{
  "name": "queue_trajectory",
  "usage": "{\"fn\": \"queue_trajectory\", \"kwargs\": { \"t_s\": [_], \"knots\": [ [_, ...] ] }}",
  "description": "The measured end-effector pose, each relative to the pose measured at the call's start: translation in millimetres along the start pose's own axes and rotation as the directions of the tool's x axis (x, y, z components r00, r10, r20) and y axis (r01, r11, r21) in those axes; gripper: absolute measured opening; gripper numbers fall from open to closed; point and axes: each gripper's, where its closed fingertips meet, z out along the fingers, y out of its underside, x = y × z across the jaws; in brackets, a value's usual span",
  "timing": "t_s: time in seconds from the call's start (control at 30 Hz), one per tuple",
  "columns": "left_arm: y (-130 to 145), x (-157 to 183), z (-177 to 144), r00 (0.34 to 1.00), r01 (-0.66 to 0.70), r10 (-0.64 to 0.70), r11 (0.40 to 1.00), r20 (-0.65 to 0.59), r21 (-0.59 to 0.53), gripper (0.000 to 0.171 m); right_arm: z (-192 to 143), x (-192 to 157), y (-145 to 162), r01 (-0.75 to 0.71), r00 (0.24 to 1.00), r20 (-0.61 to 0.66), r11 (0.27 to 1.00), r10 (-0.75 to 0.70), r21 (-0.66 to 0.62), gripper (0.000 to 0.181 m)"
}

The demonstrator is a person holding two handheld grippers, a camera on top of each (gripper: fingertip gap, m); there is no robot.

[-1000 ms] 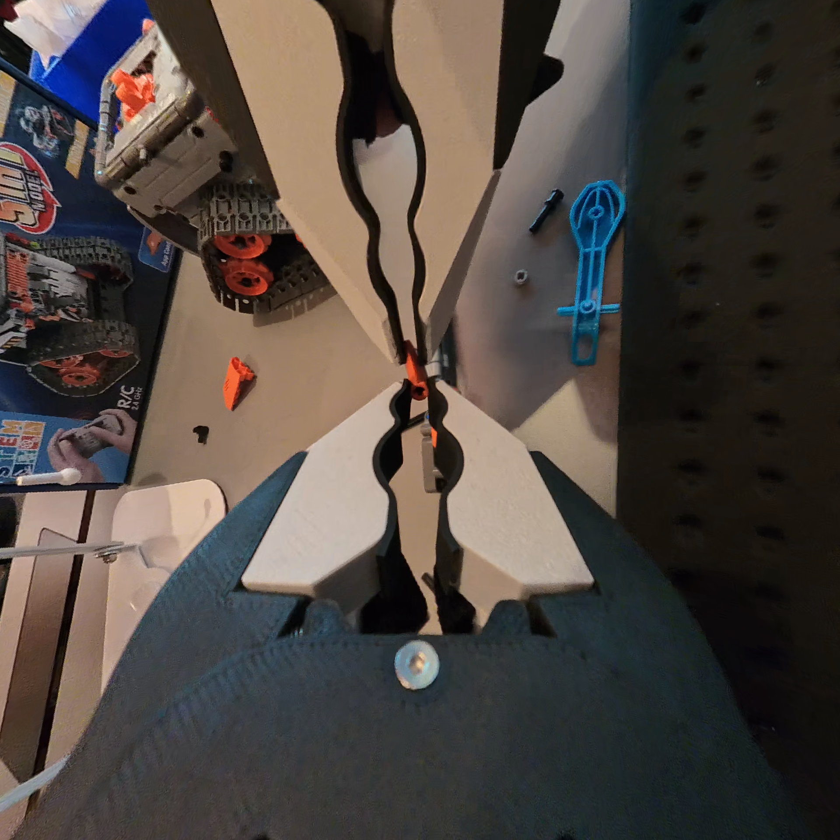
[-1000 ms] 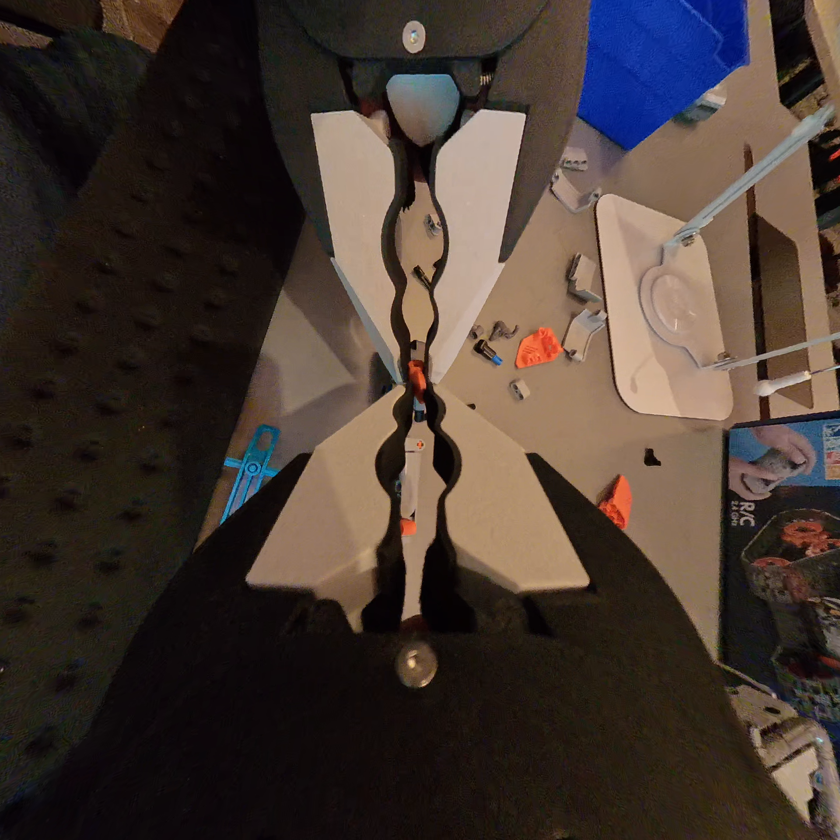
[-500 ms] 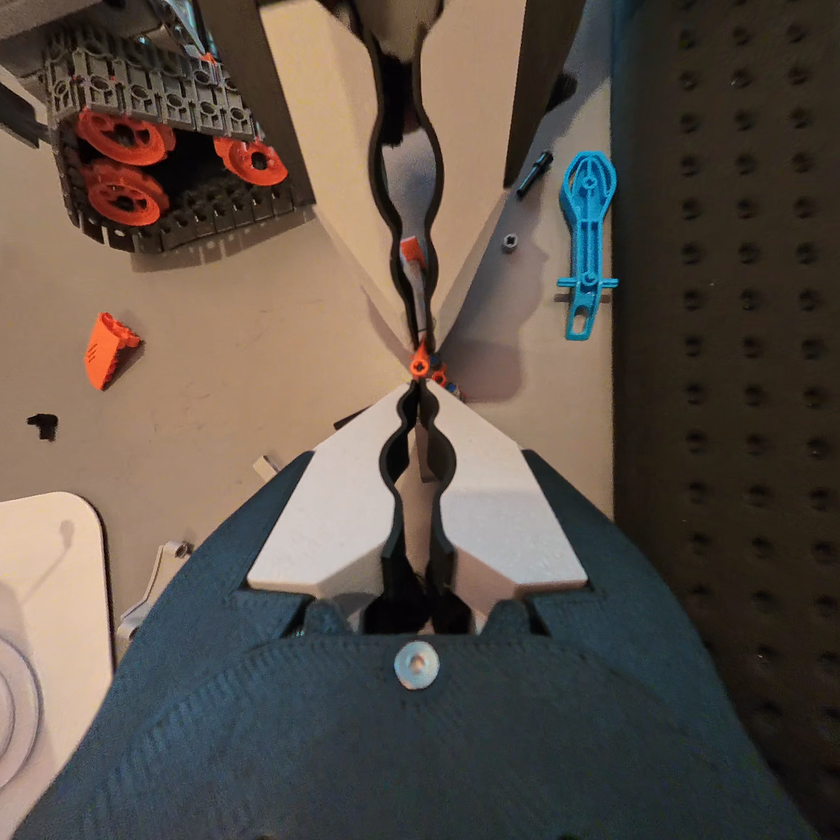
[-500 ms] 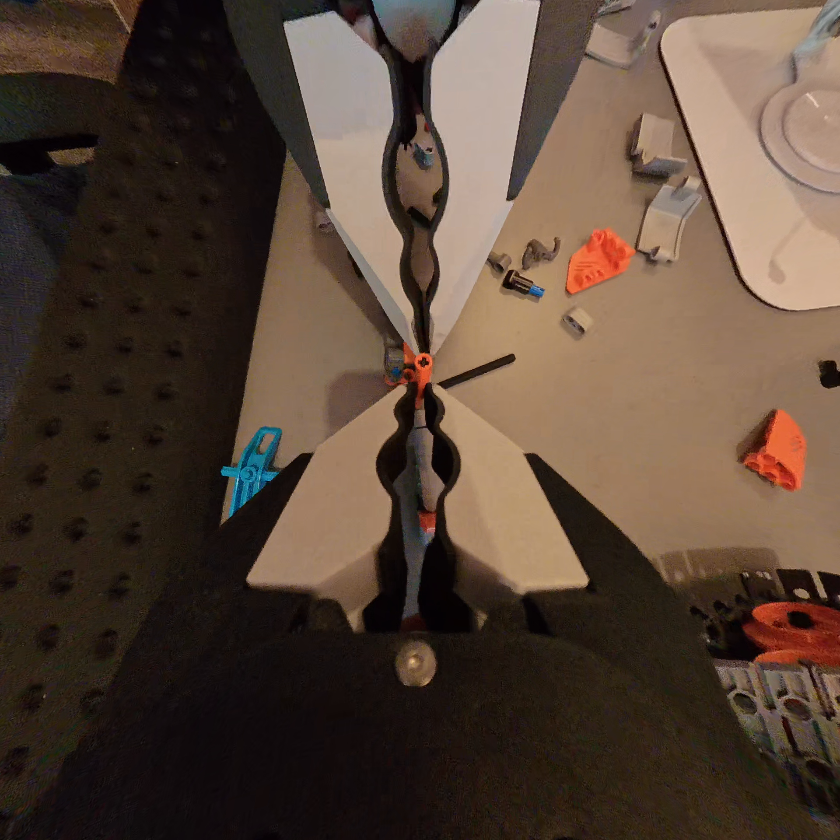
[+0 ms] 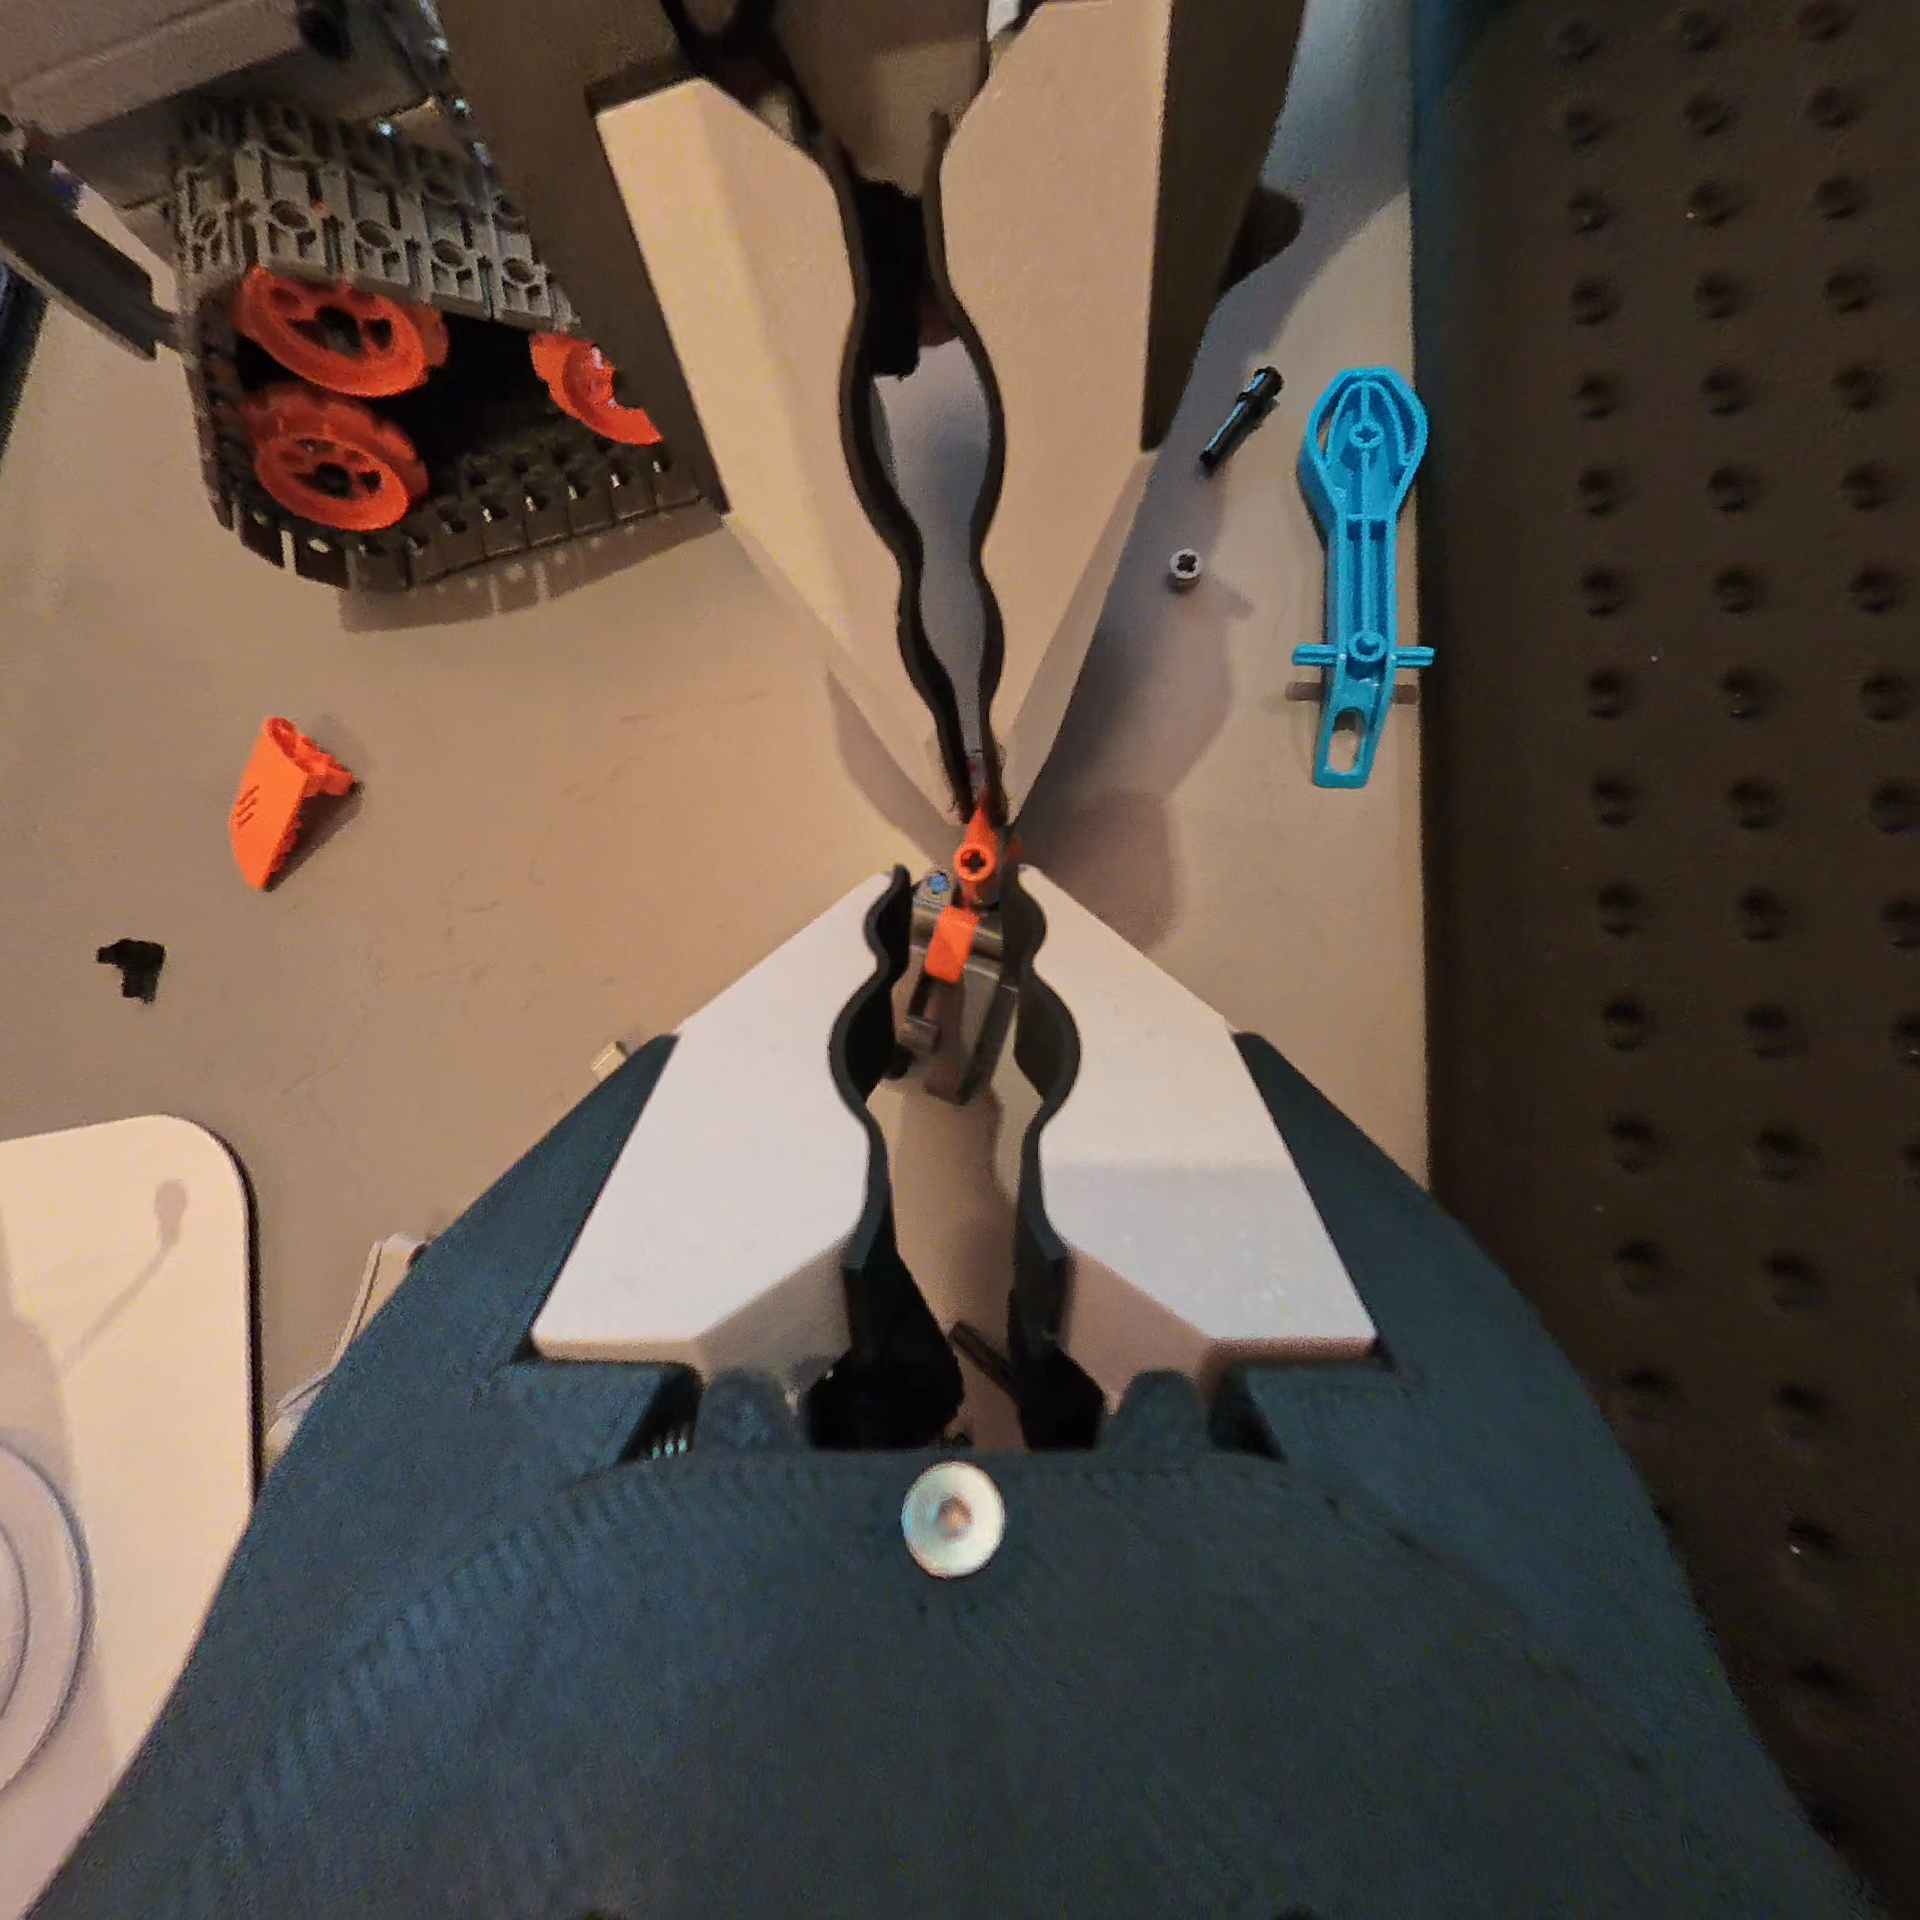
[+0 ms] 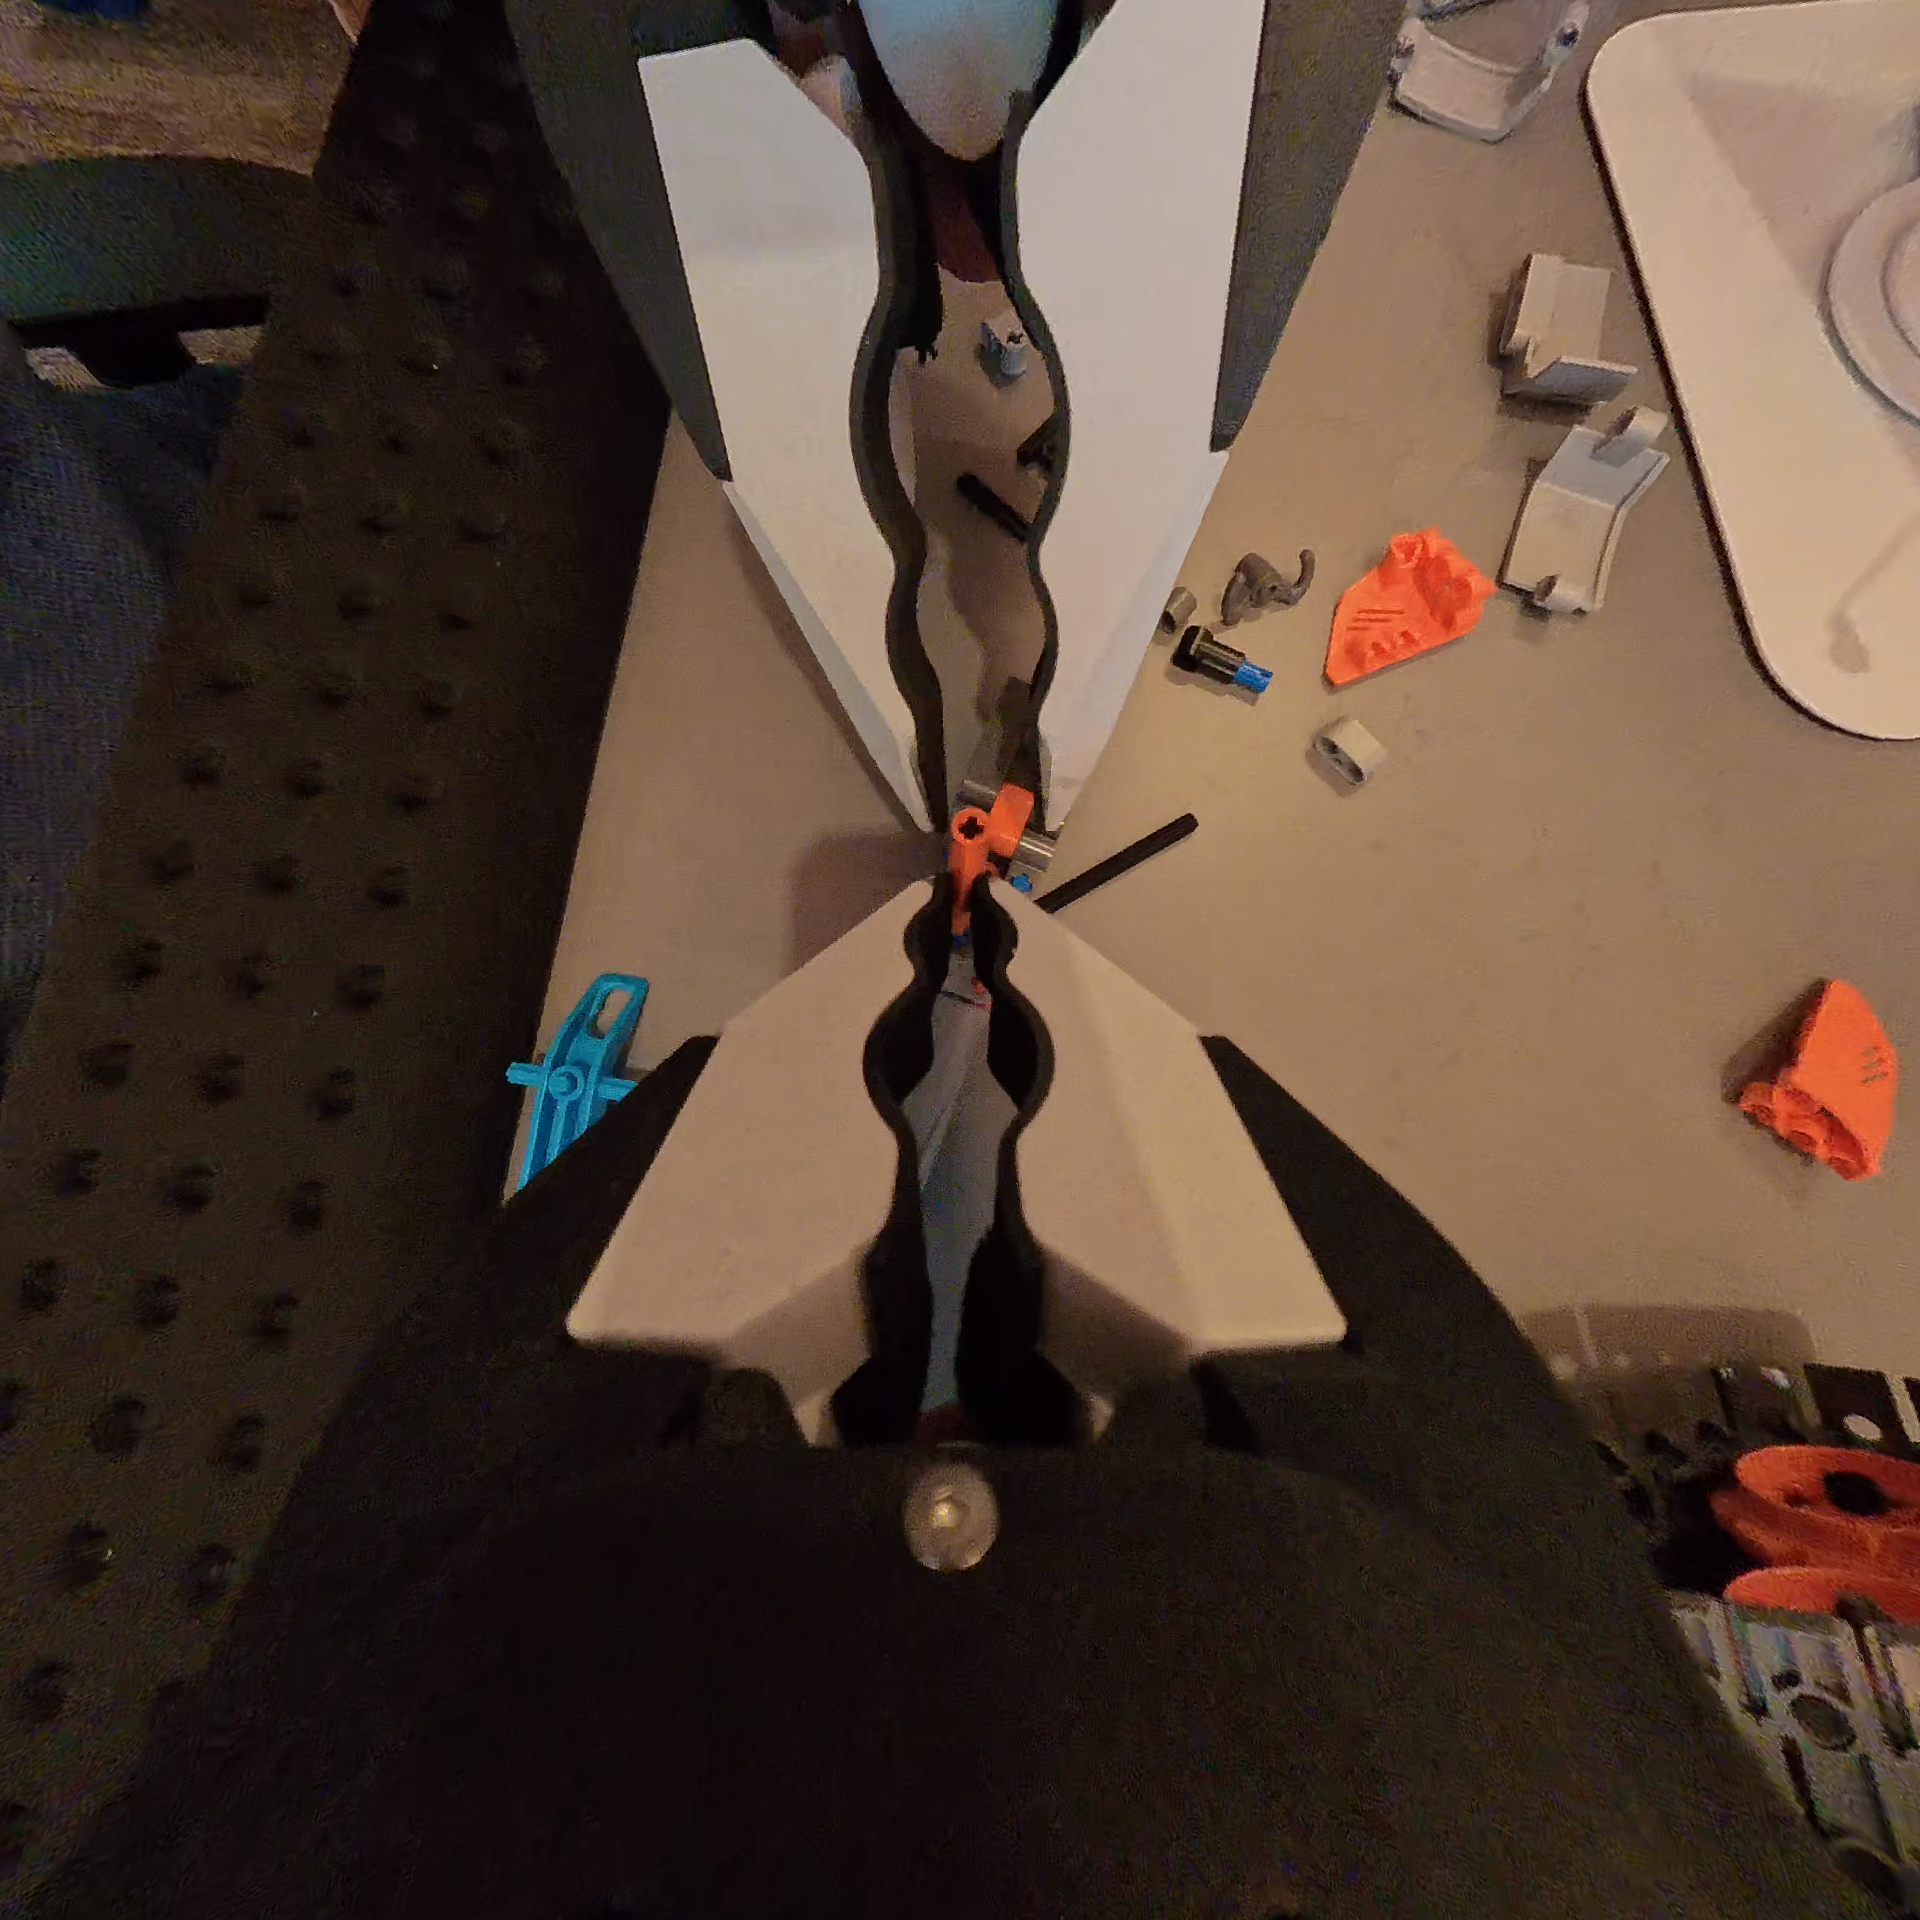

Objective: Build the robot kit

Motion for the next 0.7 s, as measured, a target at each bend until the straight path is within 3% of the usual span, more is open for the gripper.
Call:
{"fn": "queue_trajectory", "kwargs": {
  "t_s": [0.23,0.4,0.7],
  "knots": [
    [6,-2,4,1.000,0.008,-0.008,1.000,-0.025,-0.008,0.017,0,3,3,-0.034,0.999,-0.013,0.999,0.034,-0.003,0.001],
    [20,-5,7,0.999,-0.014,0.012,0.999,-0.038,-0.051,0.032,2,4,6,-0.045,0.999,-0.025,0.999,0.044,-0.024,0.001],
    [26,2,15,1.000,-0.028,0.027,0.997,-0.008,-0.075,0.025,6,0,6,-0.062,0.998,-0.015,0.997,0.062,-0.035,0.000]
  ]
}}
